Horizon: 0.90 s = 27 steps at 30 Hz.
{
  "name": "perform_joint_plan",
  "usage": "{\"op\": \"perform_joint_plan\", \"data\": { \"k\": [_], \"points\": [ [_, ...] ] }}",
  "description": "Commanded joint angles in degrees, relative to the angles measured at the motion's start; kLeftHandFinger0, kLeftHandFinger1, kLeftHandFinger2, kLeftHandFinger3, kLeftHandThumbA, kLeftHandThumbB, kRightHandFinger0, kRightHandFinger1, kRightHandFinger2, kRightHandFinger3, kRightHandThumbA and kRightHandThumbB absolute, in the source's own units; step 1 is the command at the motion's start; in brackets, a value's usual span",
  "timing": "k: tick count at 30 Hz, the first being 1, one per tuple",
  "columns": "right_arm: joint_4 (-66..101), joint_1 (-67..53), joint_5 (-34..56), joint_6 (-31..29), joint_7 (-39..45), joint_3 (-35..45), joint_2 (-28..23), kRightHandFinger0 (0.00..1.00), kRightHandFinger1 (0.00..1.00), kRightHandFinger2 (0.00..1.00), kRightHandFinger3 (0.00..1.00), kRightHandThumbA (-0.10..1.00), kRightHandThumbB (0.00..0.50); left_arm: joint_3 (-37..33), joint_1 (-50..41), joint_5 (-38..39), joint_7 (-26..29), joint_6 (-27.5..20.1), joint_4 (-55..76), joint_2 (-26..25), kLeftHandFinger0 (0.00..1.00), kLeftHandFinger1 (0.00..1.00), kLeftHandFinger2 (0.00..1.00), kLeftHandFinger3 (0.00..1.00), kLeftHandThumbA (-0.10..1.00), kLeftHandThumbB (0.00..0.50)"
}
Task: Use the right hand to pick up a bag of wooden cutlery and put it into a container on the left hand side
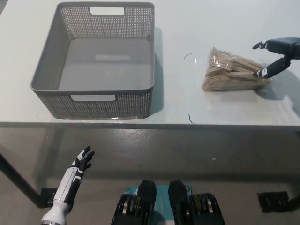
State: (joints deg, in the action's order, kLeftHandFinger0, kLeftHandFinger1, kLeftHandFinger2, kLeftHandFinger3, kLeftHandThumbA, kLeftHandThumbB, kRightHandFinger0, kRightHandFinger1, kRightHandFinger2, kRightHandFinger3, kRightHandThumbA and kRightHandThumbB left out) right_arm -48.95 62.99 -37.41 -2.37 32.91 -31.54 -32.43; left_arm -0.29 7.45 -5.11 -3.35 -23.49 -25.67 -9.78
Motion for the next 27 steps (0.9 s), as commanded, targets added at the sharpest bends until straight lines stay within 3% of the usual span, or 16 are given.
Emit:
{"op": "perform_joint_plan", "data": {
  "k": [1, 10, 27],
  "points": [
    [-0.4, 2.0, -0.9, -1.4, -2.3, 0.3, -0.3, 1.00, 1.00, 1.00, 1.00, 0.69, 0.500, -0.4, 1.9, -0.3, -0.6, -1.2, 0.7, -1.5, 1.00, 1.00, 0.95, 1.00, 1.00, 0.236],
    [-1.7, 1.6, -0.3, -1.6, -2.4, 0.8, 0.4, 1.00, 1.00, 1.00, 1.00, 0.66, 0.500, -0.7, 2.5, -1.0, -0.6, -1.3, 0.7, -1.8, 1.00, 1.00, 0.93, 1.00, 1.00, 0.263],
    [-5.9, 0.9, 0.6, -1.9, -3.0, 1.1, 2.3, 1.00, 1.00, 1.00, 1.00, 0.65, 0.500, -2.0, 3.1, -1.6, -0.9, -2.4, 0.5, -3.0, 1.00, 1.00, 0.93, 1.00, 1.00, 0.270]
  ]
}}
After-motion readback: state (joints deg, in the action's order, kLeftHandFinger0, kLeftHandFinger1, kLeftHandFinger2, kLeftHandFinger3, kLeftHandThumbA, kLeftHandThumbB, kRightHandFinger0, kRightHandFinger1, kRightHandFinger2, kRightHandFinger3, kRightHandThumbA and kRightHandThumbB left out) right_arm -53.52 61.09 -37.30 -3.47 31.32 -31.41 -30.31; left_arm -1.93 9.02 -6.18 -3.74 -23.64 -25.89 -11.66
